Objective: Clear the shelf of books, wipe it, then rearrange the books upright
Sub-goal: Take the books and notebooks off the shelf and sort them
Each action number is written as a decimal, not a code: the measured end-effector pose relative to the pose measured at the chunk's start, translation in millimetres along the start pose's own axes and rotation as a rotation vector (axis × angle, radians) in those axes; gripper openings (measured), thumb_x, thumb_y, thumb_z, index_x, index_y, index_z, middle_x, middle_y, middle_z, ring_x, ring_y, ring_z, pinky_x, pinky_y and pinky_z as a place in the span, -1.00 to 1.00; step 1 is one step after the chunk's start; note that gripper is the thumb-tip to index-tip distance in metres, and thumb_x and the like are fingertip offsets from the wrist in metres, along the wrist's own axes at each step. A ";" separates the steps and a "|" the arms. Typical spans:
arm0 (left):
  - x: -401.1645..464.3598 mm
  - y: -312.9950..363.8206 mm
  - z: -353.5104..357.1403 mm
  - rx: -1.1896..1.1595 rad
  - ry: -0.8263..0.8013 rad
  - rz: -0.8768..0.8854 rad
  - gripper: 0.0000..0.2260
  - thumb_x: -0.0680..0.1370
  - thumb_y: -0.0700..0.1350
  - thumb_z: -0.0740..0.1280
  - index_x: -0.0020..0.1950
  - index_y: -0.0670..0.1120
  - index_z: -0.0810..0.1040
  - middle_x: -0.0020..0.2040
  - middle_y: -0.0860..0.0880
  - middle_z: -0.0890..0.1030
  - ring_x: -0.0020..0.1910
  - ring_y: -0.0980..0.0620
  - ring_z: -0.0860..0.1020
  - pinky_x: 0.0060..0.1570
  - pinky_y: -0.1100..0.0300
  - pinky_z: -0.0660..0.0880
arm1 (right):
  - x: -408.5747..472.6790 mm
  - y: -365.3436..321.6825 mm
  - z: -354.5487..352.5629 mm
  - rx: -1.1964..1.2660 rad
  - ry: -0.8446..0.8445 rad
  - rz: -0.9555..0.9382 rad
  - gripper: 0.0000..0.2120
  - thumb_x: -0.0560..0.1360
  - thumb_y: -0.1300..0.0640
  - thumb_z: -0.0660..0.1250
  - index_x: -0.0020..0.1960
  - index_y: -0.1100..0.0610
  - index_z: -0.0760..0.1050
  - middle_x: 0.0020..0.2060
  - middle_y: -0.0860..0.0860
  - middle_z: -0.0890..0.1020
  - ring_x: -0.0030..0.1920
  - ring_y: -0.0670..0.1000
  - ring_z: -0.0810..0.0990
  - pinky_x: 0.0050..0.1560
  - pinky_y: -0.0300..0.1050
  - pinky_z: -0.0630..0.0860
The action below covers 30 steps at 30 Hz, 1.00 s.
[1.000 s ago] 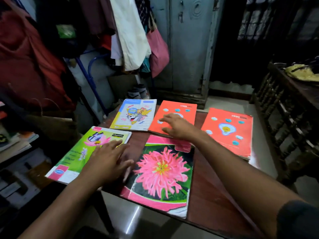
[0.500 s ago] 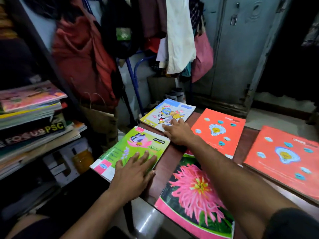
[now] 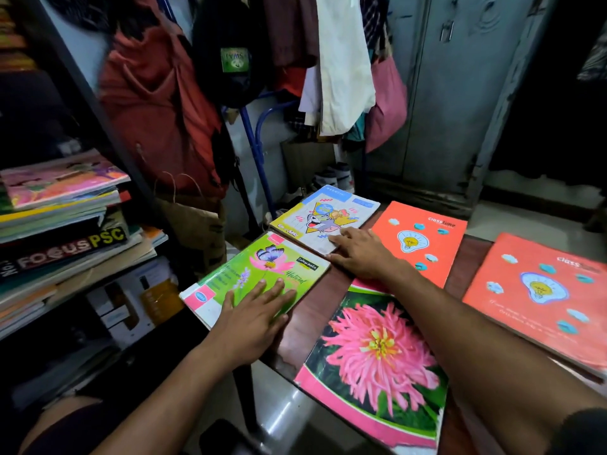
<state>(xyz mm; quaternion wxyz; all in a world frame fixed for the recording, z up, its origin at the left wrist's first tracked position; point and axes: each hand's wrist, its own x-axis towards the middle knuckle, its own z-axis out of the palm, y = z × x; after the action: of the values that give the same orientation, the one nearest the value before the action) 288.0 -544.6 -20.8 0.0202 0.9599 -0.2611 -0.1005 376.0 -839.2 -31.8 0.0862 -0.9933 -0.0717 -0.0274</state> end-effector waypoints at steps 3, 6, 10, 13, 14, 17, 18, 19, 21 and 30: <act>-3.7 10.3 1.2 -0.023 0.067 -0.006 -0.51 0.67 0.25 -0.13 0.62 0.29 -0.04 0.63 0.21 -0.14 0.63 0.08 -0.18 0.52 -0.31 -0.21 | -9.0 2.1 0.5 0.119 0.079 0.003 -0.39 0.63 -0.25 0.16 0.59 -0.01 0.22 0.48 0.12 0.29 0.48 0.15 0.26 0.51 0.12 0.14; -16.6 39.9 -0.8 -0.095 0.171 0.188 -0.33 0.52 0.40 -0.18 0.62 0.25 0.06 0.63 0.21 -0.05 0.62 0.15 -0.11 0.52 -0.10 -0.29 | -26.1 18.6 -10.4 0.166 0.180 0.149 -0.46 0.62 -0.16 0.21 0.52 0.04 0.27 0.44 0.13 0.29 0.46 0.18 0.27 0.50 0.21 0.14; -20.7 60.8 3.7 -0.134 -0.047 0.383 -0.27 0.45 0.51 0.03 0.59 0.30 0.12 0.62 0.28 -0.01 0.58 0.31 -0.05 0.58 0.00 -0.18 | -58.8 39.5 -6.6 0.034 -0.026 0.277 -0.44 0.65 -0.23 0.05 0.59 -0.06 0.15 0.59 0.03 0.15 0.60 0.11 0.05 0.53 0.36 -0.08; -16.3 49.2 -2.8 -0.203 -0.117 0.386 -0.28 0.43 0.47 0.15 0.57 0.27 0.22 0.61 0.30 0.00 0.51 0.41 -0.03 0.59 0.00 -0.11 | -62.4 30.2 1.0 0.047 -0.035 0.318 -0.42 0.67 -0.25 -0.04 0.63 -0.11 0.01 0.64 -0.02 0.01 0.63 0.12 -0.09 0.54 0.35 -0.17; -17.2 46.5 -6.2 -0.169 -0.127 0.393 -0.27 0.43 0.47 0.15 0.57 0.26 0.23 0.61 0.30 0.02 0.48 0.44 -0.05 0.59 -0.02 -0.11 | -61.9 24.0 0.8 0.057 -0.022 0.349 -0.43 0.67 -0.25 -0.05 0.63 -0.10 0.01 0.64 -0.02 0.01 0.63 0.14 -0.09 0.53 0.35 -0.17; -22.0 38.2 -12.8 -0.099 -0.141 0.375 -0.34 0.52 0.34 0.28 0.58 0.24 0.21 0.62 0.26 0.00 0.50 0.40 -0.07 0.59 -0.01 -0.13 | -59.5 6.8 0.8 0.080 0.017 0.404 -0.42 0.66 -0.25 -0.05 0.62 -0.08 0.03 0.63 0.01 0.02 0.62 0.17 -0.08 0.51 0.39 -0.18; -23.9 35.0 -14.2 -0.088 -0.138 0.364 -0.35 0.54 0.33 0.29 0.59 0.23 0.20 0.62 0.26 -0.02 0.54 0.34 -0.07 0.58 -0.02 -0.15 | -58.6 4.1 1.3 0.089 0.018 0.410 -0.41 0.66 -0.25 -0.04 0.62 -0.07 0.05 0.63 0.02 0.03 0.62 0.18 -0.08 0.51 0.40 -0.17; -25.5 31.2 -13.7 -0.065 -0.118 0.361 -0.34 0.53 0.37 0.24 0.59 0.24 0.19 0.62 0.24 -0.04 0.58 0.27 -0.09 0.58 -0.06 -0.16 | -58.7 2.8 0.7 0.101 0.014 0.417 -0.41 0.66 -0.25 -0.03 0.62 -0.06 0.06 0.63 0.02 0.04 0.62 0.18 -0.08 0.51 0.42 -0.17; -26.6 23.3 -10.1 -0.023 -0.050 0.326 -0.22 0.45 0.55 -0.02 0.61 0.25 0.11 0.63 0.20 -0.11 0.60 0.15 -0.19 0.58 -0.12 -0.15 | -61.8 0.6 -3.3 0.136 0.033 0.440 -0.40 0.66 -0.25 0.00 0.62 -0.04 0.05 0.63 0.03 0.04 0.62 0.19 -0.07 0.50 0.42 -0.18; -18.5 -13.3 7.3 -0.080 0.073 0.167 -0.56 0.74 0.02 0.03 0.63 0.12 0.10 0.66 0.03 0.03 0.63 0.01 -0.01 0.58 0.08 0.00 | -90.5 -73.9 8.9 -0.003 0.117 0.096 -0.47 0.64 -0.12 0.09 0.57 0.00 0.21 0.55 0.07 0.24 0.57 0.16 0.13 0.55 0.33 -0.08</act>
<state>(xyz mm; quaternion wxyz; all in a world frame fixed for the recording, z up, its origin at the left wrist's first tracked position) 277.5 -523.7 -25.8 0.0761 0.9362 -0.3350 -0.0736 276.1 -778.1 -34.2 0.0901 -0.9924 -0.0189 -0.0812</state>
